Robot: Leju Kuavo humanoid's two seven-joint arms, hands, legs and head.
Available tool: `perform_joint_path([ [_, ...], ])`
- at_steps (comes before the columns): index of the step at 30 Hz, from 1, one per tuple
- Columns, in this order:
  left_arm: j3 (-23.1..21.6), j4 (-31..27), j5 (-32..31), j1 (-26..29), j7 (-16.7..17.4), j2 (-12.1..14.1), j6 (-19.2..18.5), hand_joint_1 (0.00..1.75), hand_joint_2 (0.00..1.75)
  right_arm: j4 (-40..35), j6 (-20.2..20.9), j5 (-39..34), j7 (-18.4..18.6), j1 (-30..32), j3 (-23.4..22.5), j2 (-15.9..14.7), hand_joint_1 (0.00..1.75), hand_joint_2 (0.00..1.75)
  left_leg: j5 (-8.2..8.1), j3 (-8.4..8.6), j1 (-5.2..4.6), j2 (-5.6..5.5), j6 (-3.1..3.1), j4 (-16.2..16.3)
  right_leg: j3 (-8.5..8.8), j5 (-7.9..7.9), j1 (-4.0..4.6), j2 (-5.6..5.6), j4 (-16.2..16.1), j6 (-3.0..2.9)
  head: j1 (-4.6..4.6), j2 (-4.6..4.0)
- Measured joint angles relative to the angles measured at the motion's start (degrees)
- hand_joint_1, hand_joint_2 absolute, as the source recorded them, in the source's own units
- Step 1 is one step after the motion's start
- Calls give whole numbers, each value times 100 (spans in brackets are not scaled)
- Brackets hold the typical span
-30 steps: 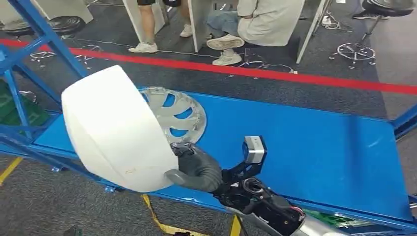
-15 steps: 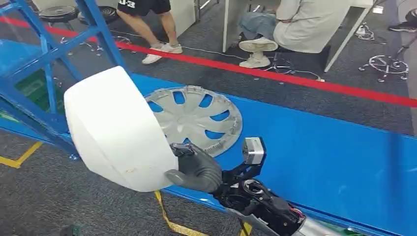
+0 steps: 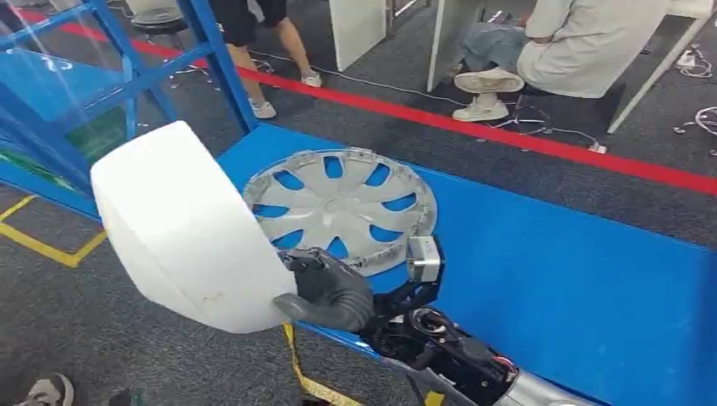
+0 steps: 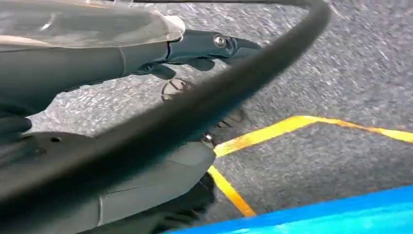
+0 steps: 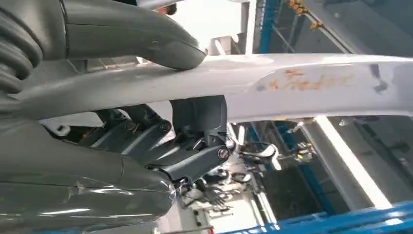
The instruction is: Take the parts from the cabinet and place them on the table.
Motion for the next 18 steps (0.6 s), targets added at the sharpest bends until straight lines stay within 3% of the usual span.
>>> perform_joint_path([
  [2, 0, 0, -46, 7, 0, 9, -7, 0, 175, 0, -51, 13, 0, 4, -2, 0, 175, 175, 482, 428, 33, 56, -23, -883, 23, -29, -21, -80, 6, 44, -35, 0],
  [3, 0, 0, -55, 6, 0, 15, -7, 0, 175, 0, -70, 15, 0, 2, -7, 0, 175, 175, 707, 717, 39, 190, -34, -1421, 41, -52, -20, -111, 15, 78, -55, 0],
  [4, 0, 0, -64, -15, 0, 7, -9, 0, 175, -2, -83, 24, 0, 3, -9, 0, 175, 175, 719, 891, 26, 438, -23, -1819, 47, -83, 23, -149, 27, 125, -109, 0],
  [5, 0, 0, -64, -30, 0, 7, -9, 0, 175, -2, -92, 29, 2, 3, -15, -2, 175, 175, 748, 897, -1, 339, 73, -1817, 47, -110, 45, -164, 35, 163, -156, 0],
  [6, -2, 0, -66, -23, 0, 7, -9, 0, 175, -2, -90, 33, 15, 4, -15, -4, 175, 175, 726, 884, -12, 298, 122, -1804, 72, -117, 49, -192, 27, 181, -74, 0],
  [8, -2, 0, -66, -13, 2, 2, -9, 0, 175, -2, -90, 33, 15, 5, -13, -4, 175, 175, 711, 877, -47, 222, 205, -1793, 116, -135, 35, -269, 7, 247, -37, 0],
  [9, -2, 0, -66, -12, 9, 2, -9, 0, 175, -6, -90, 33, 15, 4, -15, -4, 175, 175, 728, 904, 2, 183, 261, -1816, 99, -190, 1, -219, 34, 296, -33, 0],
  [10, -2, 0, -66, -10, 11, 0, -9, 0, 175, -6, -90, 33, 15, 3, -15, -4, 175, 175, 715, 916, -3, 156, 292, -1816, 35, -331, -2, -50, 215, 308, 13, 0],
  [11, -2, 0, -66, -17, 11, 0, -9, 0, 175, -11, -90, 33, 15, 7, -15, -7, 175, 175, 711, 924, -11, 117, 341, -1816, -154, -587, -5, 61, 664, 307, 67, 0],
  [13, -2, 0, -64, -21, 11, 2, -9, 0, 175, -11, -90, 33, 18, 32, -15, -31, 175, 175, 701, 922, -42, 25, 369, -1815, -664, -1019, 4, 131, 1722, 307, 150, 0],
  [14, -2, 0, -61, -18, 11, 2, -7, 0, 175, -11, -92, 33, 28, 51, -15, -44, 175, 175, 697, 927, -58, -25, 377, -1814, -833, -1079, 4, 137, 2032, 299, 177, 0],
  [15, -2, 0, -59, -15, 11, 2, -2, 0, 175, -11, -94, 33, 37, 66, -13, -52, 175, 175, 693, 936, -71, -86, 382, -1811, -876, -998, 6, 141, 2057, 283, 185, 0],
  [16, -2, 0, -59, -13, 13, 2, -2, 0, 175, -11, -94, 33, 44, 71, -13, -55, 175, 175, 690, 952, -83, -151, 384, -1810, -773, -764, 9, 149, 1776, 255, 201, 0],
  [17, -2, 0, -59, -14, 15, 2, 0, 0, 175, -11, -96, 33, 50, 69, -13, -55, 175, 175, 684, 974, -92, -223, 382, -1809, -561, -458, 19, 168, 1272, 216, 218, 0],
  [18, -2, 0, -59, -15, 15, 0, 0, 0, 175, -17, -96, 33, 50, 66, -13, -55, 175, 175, 677, 1000, -97, -289, 374, -1809, -303, -143, 43, 263, 686, 164, 243, 0],
])
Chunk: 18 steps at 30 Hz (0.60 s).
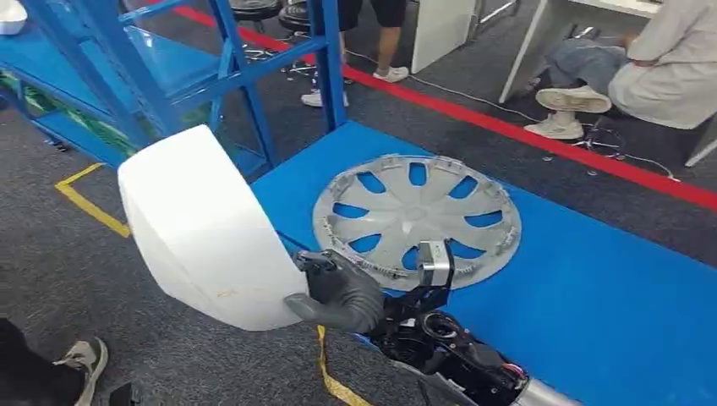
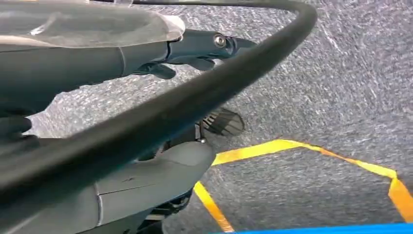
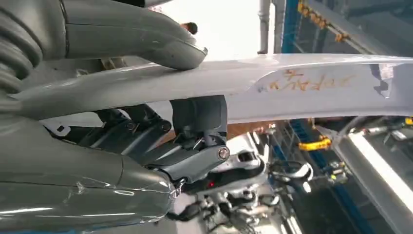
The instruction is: Take the parts from the cabinet and place them on the table.
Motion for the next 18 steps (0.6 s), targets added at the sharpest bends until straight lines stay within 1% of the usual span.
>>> perform_joint_path([
  [1, 0, 0, 0, 1, 2, -13, -2, 0, 175, 0, -9, 0, 2, -2, -2, -2, 175, 175, -4, -5, 15, -39, -4, -1, 138, 137, 4, 211, -404, -63, 22, 0],
  [2, 0, 0, -2, -16, 4, -33, -2, 0, 175, -2, -20, 2, 7, 2, -2, -4, 175, 175, -9, -29, -30, -83, -35, 30, 181, 114, -14, 289, -511, -86, -9, 0],
  [3, 0, 0, -2, -15, 4, -28, -7, 0, 175, -2, -39, 2, 22, 0, -2, -4, 175, 175, 7, -68, 29, -128, -67, 29, 212, 78, 13, 253, -564, -59, 5, 0],
  [4, 0, 0, -2, 0, 15, -26, -11, 0, 175, -4, -52, 2, 31, 7, -4, -7, 175, 175, 14, -77, 48, -166, -108, 14, 206, 81, 40, 233, -565, -70, 2, 0],
  [5, 0, 0, -2, 21, 20, -24, -11, 0, 175, -7, -55, 9, 35, 6, -4, -7, 175, 175, 30, -76, 66, -205, -152, -2, 239, 91, 52, 205, -576, -83, 22, 0],
  [6, 0, 4, -2, 36, 22, -2, -13, 0, 175, -29, -57, 11, 37, 6, -7, -7, 175, 175, 25, -76, 37, -197, -188, 18, 298, 161, -23, 137, -657, -122, 19, 0],
  [7, 0, 4, -2, 41, 26, -18, -24, 0, 175, -31, -59, 15, 39, 4, -4, -7, 175, 175, -81, -118, 42, 31, -204, 130, 333, 202, -22, 76, -695, -136, 6, 0],
  [8, 0, 4, -4, 27, 39, -18, -46, 0, 175, -33, -59, 20, 37, 0, -9, -7, 175, 175, -297, -251, 43, 184, -232, 408, 328, 220, -16, 30, -705, -164, -77, 0],
  [9, -2, 4, -2, -7, 44, -17, -46, 0, 175, -33, -67, 20, 42, 7, -13, -13, 175, 175, -563, -472, 62, 235, -256, 882, 318, 221, -8, -42, -705, -166, -138, 0],
  [10, 0, 4, -4, -10, 44, -15, -50, 0, 175, -31, -77, 24, 52, 27, -13, -22, 175, 175, -782, -708, 75, 252, -278, 1395, 308, 220, 0, -115, -703, -167, -155, 0],
  [11, -2, 4, -4, -7, 53, -15, -52, 0, 175, -31, -85, 26, 52, 47, -13, -28, 175, 175, -905, -889, 84, 260, -303, 1789, 298, 219, 0, -185, -700, -167, -171, 0],
  [12, -2, 4, -2, -6, 63, -18, -52, 0, 175, -31, -90, 33, 52, 64, -13, -33, 175, 175, -878, -937, 99, 273, -323, 1888, 289, 219, -1, -247, -694, -166, -197, 0],
  [13, -2, 4, -4, -2, 63, -18, -52, 0, 175, -31, -94, 33, 50, 67, -13, -33, 175, 175, -729, -831, 121, 292, -339, 1687, 282, 216, -1, -293, -689, -163, -223, 0],
  [14, -2, 4, -4, 4, 66, -13, -52, 0, 175, -33, -94, 33, 50, 64, -13, -33, 175, 175, -502, -593, 139, 318, -354, 1265, 277, 211, -5, -338, -675, -155, -240, 0],
  [15, -2, 4, -4, 3, 66, -7, -50, 0, 175, -33, -92, 33, 50, 63, -18, -33, 175, 175, -245, -264, 156, 379, -365, 656, 272, 198, -14, -381, -652, -135, -254, 0],
  [16, -2, 4, -4, -4, 66, -4, -52, 0, 175, -35, -92, 33, 50, 60, -20, -33, 175, 175, -96, 40, 165, 571, -381, 117, 270, 175, 4, -415, -609, -95, -273, 0],
  [17, -2, 4, -11, -33, 70, -13, -52, 0, 175, -52, -94, 33, 50, 61, -33, -33, 175, 175, -93, 21, 110, 580, -337, 93, 236, 151, 43, -445, -585, -48, -323, 0],
  [18, -2, 2, -13, -36, 72, -15, -52, 0, 175, -66, -96, 37, 57, 62, -42, -39, 175, 175, -63, -6, 113, 514, -265, 76, 235, 151, 44, -465, -570, -25, -284, 0],
])
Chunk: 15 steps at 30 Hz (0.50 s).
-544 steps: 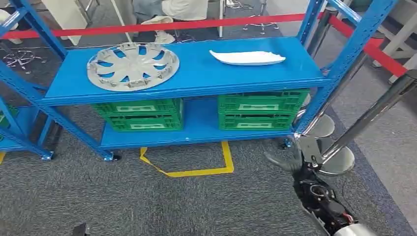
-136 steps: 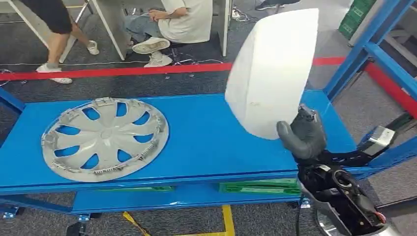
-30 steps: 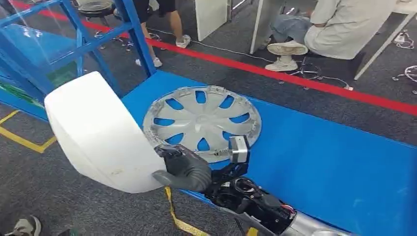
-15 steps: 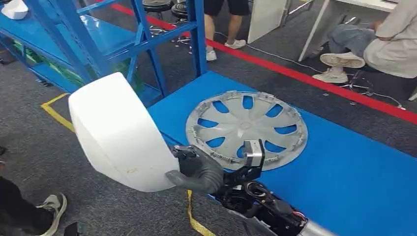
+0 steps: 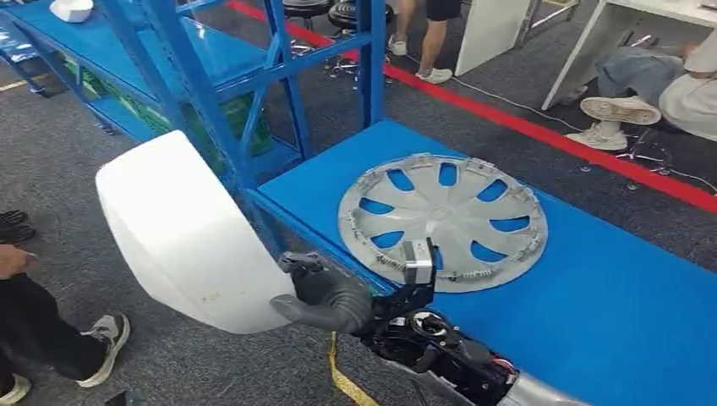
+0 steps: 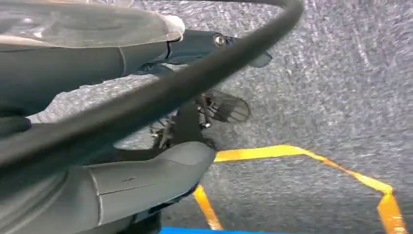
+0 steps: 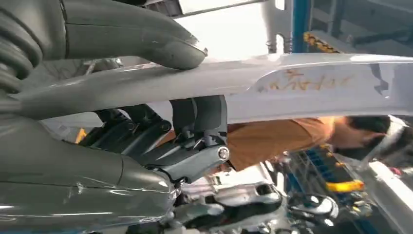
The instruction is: Take the parts from the cabinet and place them on the table.
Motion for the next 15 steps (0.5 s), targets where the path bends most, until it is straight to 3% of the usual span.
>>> perform_joint_path([
  [2, 0, 2, -15, 17, 4, 7, 0, 0, 175, -17, -6, -2, 2, -2, -11, 0, 175, 175, 17, -34, -34, -54, 50, 25, 11, 25, -7, -59, -10, 52, 61, 0],
  [3, 0, 2, -17, 26, 4, 7, 2, 0, 175, -17, -13, -4, 13, 0, -22, -2, 175, 175, 55, -58, -10, -82, 110, -6, 0, 20, -27, -85, 8, 83, 74, 0],
  [4, 0, 2, -26, 27, 4, 4, 2, 0, 175, -22, -13, -4, 22, 1, -28, -4, 175, 175, 90, -74, -2, -92, 161, -16, -24, -120, -53, 60, 87, 130, 85, 0],
  [5, -2, 2, -35, 24, 4, 2, 2, 0, 175, -35, -13, -4, 26, 3, -35, -9, 175, 175, 122, -115, -8, -111, 209, -17, -117, -414, -51, 207, 335, 138, 116, 0],
  [6, -2, 2, -37, 15, 4, 4, 4, 0, 175, -48, -13, -4, 26, 4, -46, -17, 175, 175, 146, -157, -23, -139, 242, -18, -247, -740, -39, 285, 742, 132, 159, 0],
  [7, -2, 2, -44, 13, 4, 4, 7, 0, 175, -46, -15, -4, 26, 4, -52, -28, 175, 175, 164, -205, -45, -181, 263, -18, -436, -1022, -38, 322, 1245, 123, 212, 0],
  [8, -2, 2, -50, 13, 4, 4, 7, 0, 175, -46, -15, -5, 28, 12, -52, -46, 175, 175, 195, -256, -68, -216, 281, -16, -580, -1208, -37, 335, 1677, 107, 244, 0],
  [9, -2, 2, -50, 15, 4, 4, 9, 0, 175, -46, -15, -4, 31, 31, -52, -55, 175, 175, 236, -304, -87, -270, 280, -15, -595, -1242, -34, 341, 1879, 83, 258, 0],
  [10, -2, 2, -50, 19, 4, 4, 9, 0, 175, -46, -15, -4, 31, 46, -52, -61, 175, 175, 269, -351, -98, -328, 274, -14, -474, -1130, -25, 349, 1766, 51, 266, 0],
  [11, -2, 2, -50, 22, 4, 4, 9, 0, 175, -48, -17, -4, 31, 48, -52, -63, 175, 175, 305, -386, -104, -380, 268, -12, -229, -932, -12, 358, 1414, 15, 275, 0],
  [12, -2, 2, -50, 23, 4, 4, 7, 0, 175, -50, -22, -4, 33, 46, -52, -63, 175, 175, 340, -410, -107, -440, 253, -11, 96, -702, 6, 396, 878, -28, 284, 0],
  [13, -2, 2, -50, 21, 4, 2, 2, 0, 175, -65, -22, -4, 33, 42, -52, -63, 175, 175, 374, -426, -107, -494, 235, -11, 458, -505, 25, 524, 286, -83, 299, 0],
  [14, -2, 2, -50, 15, 4, -29, -2, 0, 175, -81, -22, -4, 35, 37, -52, -63, 175, 175, 411, -452, -114, -523, 205, -9, 657, -572, 29, 706, -108, -148, 312, 0],
  [15, -2, 2, -50, 9, 0, -26, 0, 0, 175, -98, -22, -4, 33, 36, -55, -66, 175, 175, 461, -470, -111, -577, 177, -9, 714, -517, 40, 698, -141, -96, 295, 0],
])
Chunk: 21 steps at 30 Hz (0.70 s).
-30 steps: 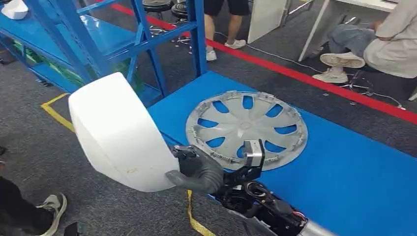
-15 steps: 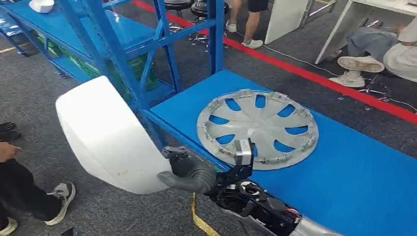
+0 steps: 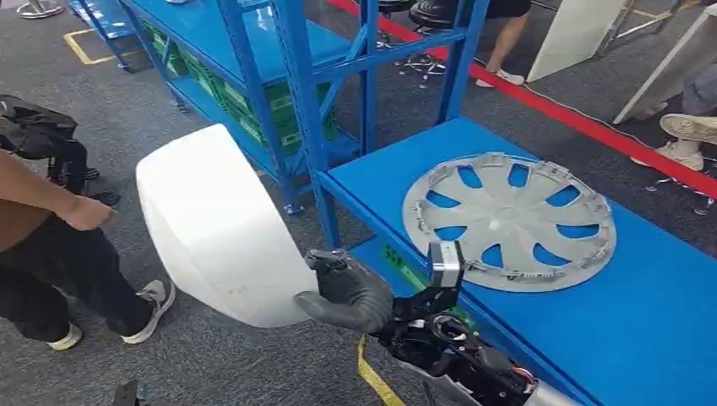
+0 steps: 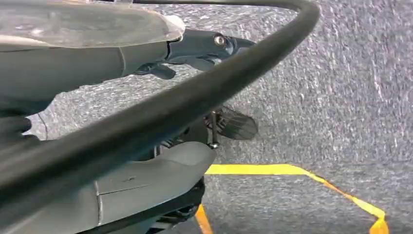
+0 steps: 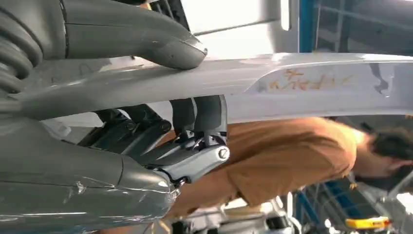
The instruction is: Take the parts from the cabinet and place them on the table.
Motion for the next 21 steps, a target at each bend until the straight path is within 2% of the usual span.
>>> perform_joint_path([
  [1, 0, 0, -2, 4, -2, 0, 0, 0, 175, 0, -2, 0, 2, 1, 0, -2, 175, 175, 40, -6, 6, -28, -41, -3, -101, 2, 21, -38, -23, -8, 7, 0],
  [2, 0, 0, 0, 11, -4, 2, 0, 0, 175, -2, -4, 0, 7, 3, 0, -2, 175, 175, 85, -7, 15, -65, -80, -32, -105, 11, 38, -78, -7, -20, 11, 0],
  [3, 0, 0, 0, 31, -6, 9, 2, 0, 175, -9, -4, 0, 7, 2, 0, -2, 175, 175, 123, -6, -10, -114, -126, -68, -108, 49, 38, -117, -34, -56, 7, 0],
  [4, 0, 0, 0, 39, -7, 11, 9, 0, 175, -11, -7, 0, 4, -4, 0, -2, 175, 175, 93, -37, 11, -45, -121, -22, -112, 136, -37, -198, -98, -89, 2, 0],
  [5, 0, 0, -2, 33, -7, 7, 9, 0, 175, -17, -9, 0, 5, -5, 0, 0, 175, 175, -157, -127, 13, 135, -138, 178, -144, 176, -32, -252, -107, -131, -34, 0],
  [6, 0, 0, -2, 19, -11, 0, 9, 0, 175, -31, -9, 0, 4, -1, 0, 0, 175, 175, -476, -280, 20, 236, -172, 552, -180, 198, -32, -313, -106, -156, -92, 0],
  [7, 0, 0, -2, 14, -11, 0, 11, 0, 175, -31, -11, 0, 9, 11, -2, 0, 175, 175, -778, -463, 34, 288, -213, 1045, -215, 224, -29, -380, -106, -153, -133, 0],
  [8, 0, 0, -2, 14, -11, 0, 13, 0, 175, -31, -11, 0, 13, 22, 0, 0, 175, 175, -967, -626, 46, 302, -253, 1499, -253, 240, -29, -448, -102, -150, -137, 0],
  [9, 0, 0, 0, 18, -11, 0, 28, 0, 175, -31, -9, 0, 13, 39, 0, 0, 175, 175, -1017, -716, 65, 309, -284, 1818, -279, 252, -29, -518, -100, -138, -166, 0],
  [10, 0, 0, 0, 26, -11, 0, 46, 0, 175, -31, -9, 0, 15, 47, 0, -2, 175, 175, -943, -670, 82, 325, -305, 1832, -295, 259, -31, -578, -99, -127, -190, 0],
  [11, 0, 0, 2, 31, -11, 0, 48, 0, 175, -31, -9, 0, 15, 49, 0, -2, 175, 175, -770, -446, 102, 359, -324, 1545, -299, 259, -34, -647, -96, -119, -212, 0],
  [12, 0, 0, 2, 31, -11, 7, 55, 0, 175, -31, -9, 0, 15, 46, 0, -2, 175, 175, -561, -118, 121, 410, -336, 1045, -283, 250, -37, -708, -93, -105, -238, 0],
  [13, 0, 0, 2, 25, -13, 13, 52, 0, 175, -37, -9, 0, 15, 43, 0, -2, 175, 175, -376, 217, 126, 512, -335, 486, -207, 233, -39, -760, -83, -80, -256, 0],
  [14, 0, 0, 4, 22, -15, 11, 55, 0, 175, -44, -9, -2, 24, 38, 0, -2, 175, 175, -368, 431, 121, 727, -318, 49, -224, 211, -18, -804, -69, -42, -278, 0],
  [15, 0, 0, 11, 17, -15, 15, 55, 0, 175, -46, -9, -18, 26, 34, -2, -2, 175, 175, -340, 472, 40, 732, -235, 32, -303, 207, 3, -841, -53, -6, -324, 0],
  [16, 0, 0, 18, 30, -22, 24, 57, 0, 175, -48, -9, -22, 46, 34, 4, -2, 175, 175, -341, 428, 33, 708, -172, 40, -269, 201, 18, -889, -64, 20, -243, 0],
  [17, 0, 0, 20, 41, -22, 28, 59, 0, 175, -57, -4, -28, 48, 31, 4, 0, 175, 175, -407, 453, 24, 665, -116, -9, -251, 176, 19, -919, -59, 59, -251, 0],
  [18, 0, 0, 35, 46, -22, 33, 61, 0, 175, -59, 0, -33, 50, 24, 4, 0, 175, 175, -405, 432, 21, 622, -86, -8, -182, 173, 27, -972, -64, 74, -241, 0],
  [19, 0, 0, 46, 46, -22, 33, 61, 0, 175, -61, -2, -37, 52, 17, 4, 0, 175, 175, -387, 457, 82, 576, -32, -48, -219, 118, 13, -929, -53, 103, -210, 0],
  [20, 0, 0, 55, 48, -24, 31, 61, 0, 175, -61, 2, -37, 55, 8, 7, 0, 175, 175, -382, 459, 76, 547, -11, -60, -294, -13, -14, -657, 113, 124, -192, 0],
  [21, 0, 0, 61, 36, -26, 33, 61, 0, 175, -70, 9, -37, 52, 0, 7, 0, 175, 175, -383, 452, 70, 520, 45, -60, -485, -232, -23, -476, 540, 138, -157, 0],
])
